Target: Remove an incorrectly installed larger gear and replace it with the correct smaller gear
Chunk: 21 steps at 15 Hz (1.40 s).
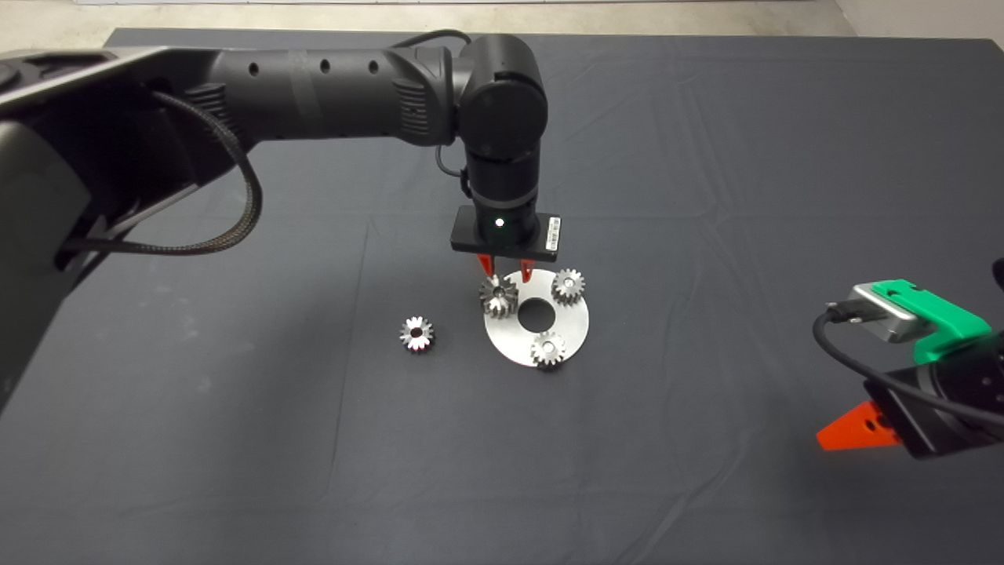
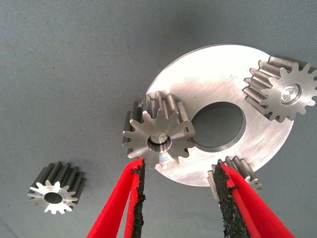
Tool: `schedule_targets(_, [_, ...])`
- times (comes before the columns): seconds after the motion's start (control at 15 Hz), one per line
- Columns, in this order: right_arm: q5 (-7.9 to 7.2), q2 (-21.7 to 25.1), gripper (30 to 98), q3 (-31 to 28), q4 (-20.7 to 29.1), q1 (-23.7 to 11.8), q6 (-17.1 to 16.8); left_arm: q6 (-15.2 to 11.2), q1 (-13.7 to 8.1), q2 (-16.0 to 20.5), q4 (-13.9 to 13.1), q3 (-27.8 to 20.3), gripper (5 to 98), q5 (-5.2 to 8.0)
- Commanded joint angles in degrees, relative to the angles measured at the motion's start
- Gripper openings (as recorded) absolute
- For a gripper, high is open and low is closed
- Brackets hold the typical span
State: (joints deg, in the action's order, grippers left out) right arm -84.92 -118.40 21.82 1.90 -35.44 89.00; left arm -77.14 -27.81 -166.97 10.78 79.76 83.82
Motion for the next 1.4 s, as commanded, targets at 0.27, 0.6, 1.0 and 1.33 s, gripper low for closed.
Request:
schedule_targets(0.27, [0.19, 0.13, 66.0, -0.04, -1.46, -1.22, -0.06, -0.03, -0.43, 0.10, 0.39, 0.20, 38.6, 0.20])
schedule_targets(0.6, [0.19, 0.13, 66.0, -0.04, -1.46, -1.22, -0.06, -0.20, 0.07, 0.15, 0.52, 0.15, 43.9, 0.20])
schedule_targets(1.0, [0.19, 0.13, 66.0, -0.13, -1.37, -1.22, -0.06, -0.29, 0.73, 0.68, 1.00, 0.11, 53.7, 0.24])
schedule_targets(1.33, [0.19, 0.04, 66.0, -0.11, -1.37, -1.22, -0.06, -0.13, 2.05, 0.72, 1.88, -0.33, 60.9, 0.20])
